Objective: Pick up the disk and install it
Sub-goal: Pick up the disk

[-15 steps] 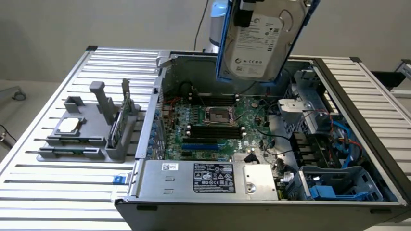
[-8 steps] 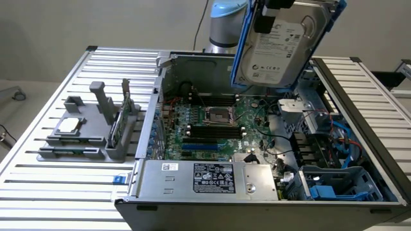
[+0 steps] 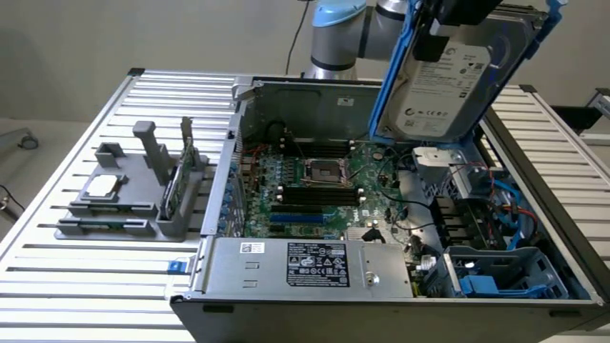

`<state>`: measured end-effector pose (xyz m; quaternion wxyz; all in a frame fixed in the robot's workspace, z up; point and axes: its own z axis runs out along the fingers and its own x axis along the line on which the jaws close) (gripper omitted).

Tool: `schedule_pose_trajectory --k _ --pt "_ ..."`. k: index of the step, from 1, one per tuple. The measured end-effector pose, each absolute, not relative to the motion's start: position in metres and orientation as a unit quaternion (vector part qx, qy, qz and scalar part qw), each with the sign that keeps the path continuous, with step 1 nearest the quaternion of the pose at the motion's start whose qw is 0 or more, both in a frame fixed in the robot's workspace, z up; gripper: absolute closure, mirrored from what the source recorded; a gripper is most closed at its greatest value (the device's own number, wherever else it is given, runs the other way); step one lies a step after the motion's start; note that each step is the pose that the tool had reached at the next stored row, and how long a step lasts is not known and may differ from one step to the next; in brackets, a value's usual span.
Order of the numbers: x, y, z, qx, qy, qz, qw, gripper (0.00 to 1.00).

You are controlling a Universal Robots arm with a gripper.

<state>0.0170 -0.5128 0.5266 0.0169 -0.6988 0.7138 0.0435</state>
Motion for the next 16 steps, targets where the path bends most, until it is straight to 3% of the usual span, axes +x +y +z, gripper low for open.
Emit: schedule_pose_trajectory --k 16 --pt "0.057 -0.558 0.523 -0.699 0.714 0.043 0.018 0.67"
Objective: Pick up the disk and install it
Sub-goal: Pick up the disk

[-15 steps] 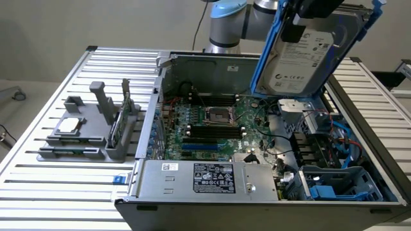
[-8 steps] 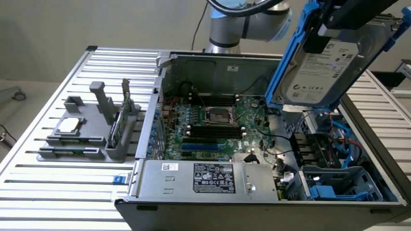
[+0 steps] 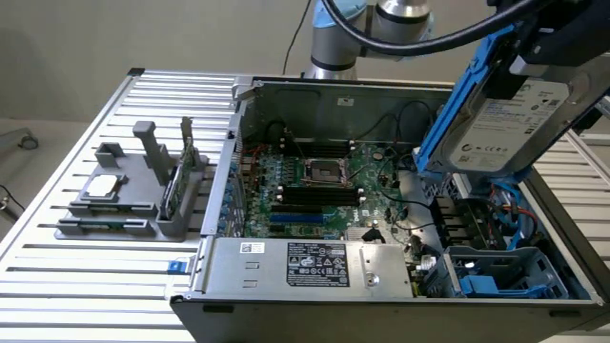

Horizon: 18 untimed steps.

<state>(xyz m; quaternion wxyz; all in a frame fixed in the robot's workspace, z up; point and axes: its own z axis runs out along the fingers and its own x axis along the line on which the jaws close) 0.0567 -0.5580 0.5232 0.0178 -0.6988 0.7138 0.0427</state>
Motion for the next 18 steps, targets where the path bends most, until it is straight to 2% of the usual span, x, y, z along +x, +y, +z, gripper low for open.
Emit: schedule_pose_trajectory --k 18 --pt "0.091 -0.606 0.509 -0.699 0.713 0.033 0.028 0.67"
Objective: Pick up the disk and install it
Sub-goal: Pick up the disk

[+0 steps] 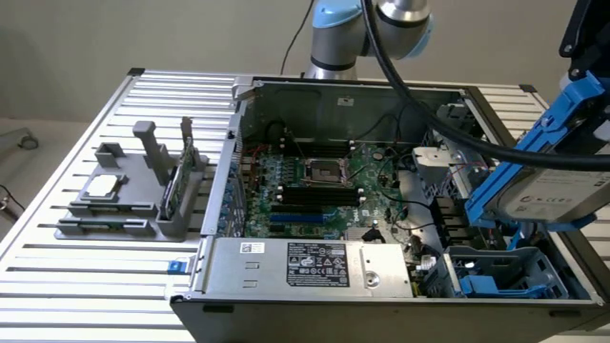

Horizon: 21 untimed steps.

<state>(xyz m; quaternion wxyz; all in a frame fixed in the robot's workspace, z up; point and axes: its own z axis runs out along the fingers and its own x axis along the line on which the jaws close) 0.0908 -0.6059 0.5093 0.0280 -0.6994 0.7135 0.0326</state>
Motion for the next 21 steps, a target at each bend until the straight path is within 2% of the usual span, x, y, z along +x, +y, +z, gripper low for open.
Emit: schedule_pose_trajectory --k 21 --pt "0.092 -0.611 0.473 -0.702 0.711 0.029 0.031 0.67"
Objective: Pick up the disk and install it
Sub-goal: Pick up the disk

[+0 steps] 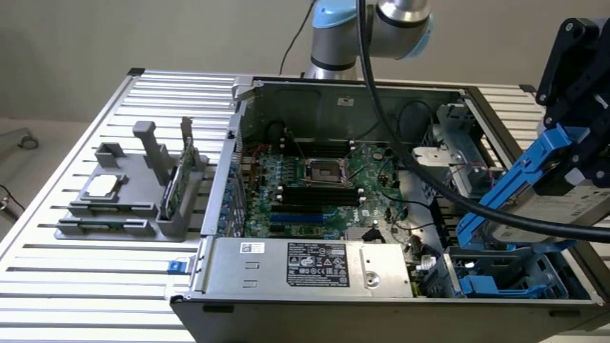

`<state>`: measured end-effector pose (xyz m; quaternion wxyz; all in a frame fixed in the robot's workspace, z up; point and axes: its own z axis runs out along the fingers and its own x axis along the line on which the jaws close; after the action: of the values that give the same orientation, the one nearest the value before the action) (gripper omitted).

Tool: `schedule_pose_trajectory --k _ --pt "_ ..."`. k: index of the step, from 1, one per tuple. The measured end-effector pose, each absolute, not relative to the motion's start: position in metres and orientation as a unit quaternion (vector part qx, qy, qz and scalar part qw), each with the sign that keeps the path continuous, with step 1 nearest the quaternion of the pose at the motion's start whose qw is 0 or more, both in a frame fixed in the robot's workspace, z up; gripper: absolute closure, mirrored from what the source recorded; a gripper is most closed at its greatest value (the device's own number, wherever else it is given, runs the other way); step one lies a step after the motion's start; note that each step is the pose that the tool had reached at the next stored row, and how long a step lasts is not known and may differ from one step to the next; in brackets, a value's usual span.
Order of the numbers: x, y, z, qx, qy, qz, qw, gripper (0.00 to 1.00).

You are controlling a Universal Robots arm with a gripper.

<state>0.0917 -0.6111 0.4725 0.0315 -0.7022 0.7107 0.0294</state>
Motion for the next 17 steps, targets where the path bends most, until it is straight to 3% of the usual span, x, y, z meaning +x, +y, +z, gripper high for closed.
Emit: schedule_pose_trajectory --k 10,17 --pt "0.094 -0.611 0.455 -0.705 0.707 0.027 0.033 0.67" --pt "0.094 -0.609 0.452 -0.707 0.707 0.003 0.027 0.67"
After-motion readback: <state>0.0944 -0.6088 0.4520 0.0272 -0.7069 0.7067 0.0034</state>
